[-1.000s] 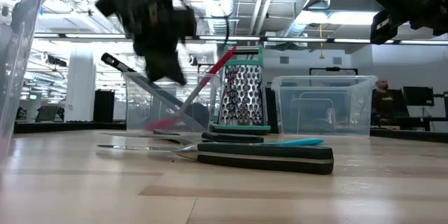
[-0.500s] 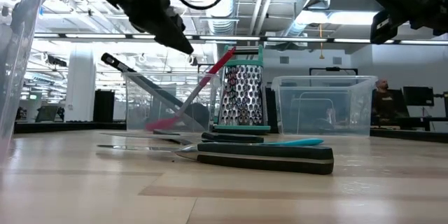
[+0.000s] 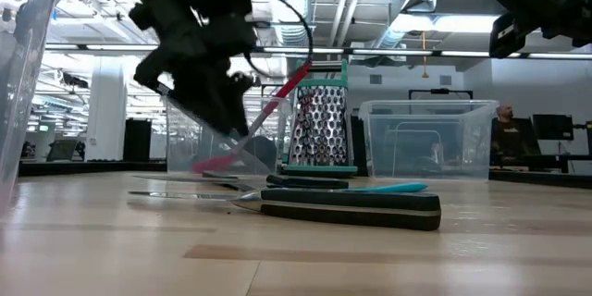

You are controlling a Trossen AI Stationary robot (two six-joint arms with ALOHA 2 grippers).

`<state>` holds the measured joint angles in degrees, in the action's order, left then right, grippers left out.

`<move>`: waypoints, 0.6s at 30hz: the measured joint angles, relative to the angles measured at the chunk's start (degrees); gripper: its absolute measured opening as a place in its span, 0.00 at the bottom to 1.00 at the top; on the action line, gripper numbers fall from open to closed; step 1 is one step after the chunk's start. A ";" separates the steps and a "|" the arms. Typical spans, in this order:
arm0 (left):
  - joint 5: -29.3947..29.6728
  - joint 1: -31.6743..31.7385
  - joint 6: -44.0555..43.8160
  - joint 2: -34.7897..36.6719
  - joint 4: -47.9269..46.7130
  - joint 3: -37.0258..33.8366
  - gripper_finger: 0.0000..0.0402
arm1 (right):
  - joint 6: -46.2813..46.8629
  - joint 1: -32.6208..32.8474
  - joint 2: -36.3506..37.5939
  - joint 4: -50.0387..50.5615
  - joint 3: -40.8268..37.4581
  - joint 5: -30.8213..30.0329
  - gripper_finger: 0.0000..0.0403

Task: Pick & Place Kitchen Items
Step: Put the black knife into the top right transparent bin

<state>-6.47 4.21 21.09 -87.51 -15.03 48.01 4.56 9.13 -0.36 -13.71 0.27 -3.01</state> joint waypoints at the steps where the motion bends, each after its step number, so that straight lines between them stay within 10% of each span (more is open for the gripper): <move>1: 0.01 0.00 0.52 -1.08 -0.20 0.00 0.49 | -0.01 0.00 0.00 -0.01 -0.01 0.00 0.00; 18: 5.48 0.00 1.19 -9.10 -0.34 0.00 0.49 | 0.00 0.02 0.00 -0.01 0.00 0.00 0.00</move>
<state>-0.99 4.21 22.28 -96.62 -15.37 48.01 4.56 9.15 -0.36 -13.72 0.27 -3.01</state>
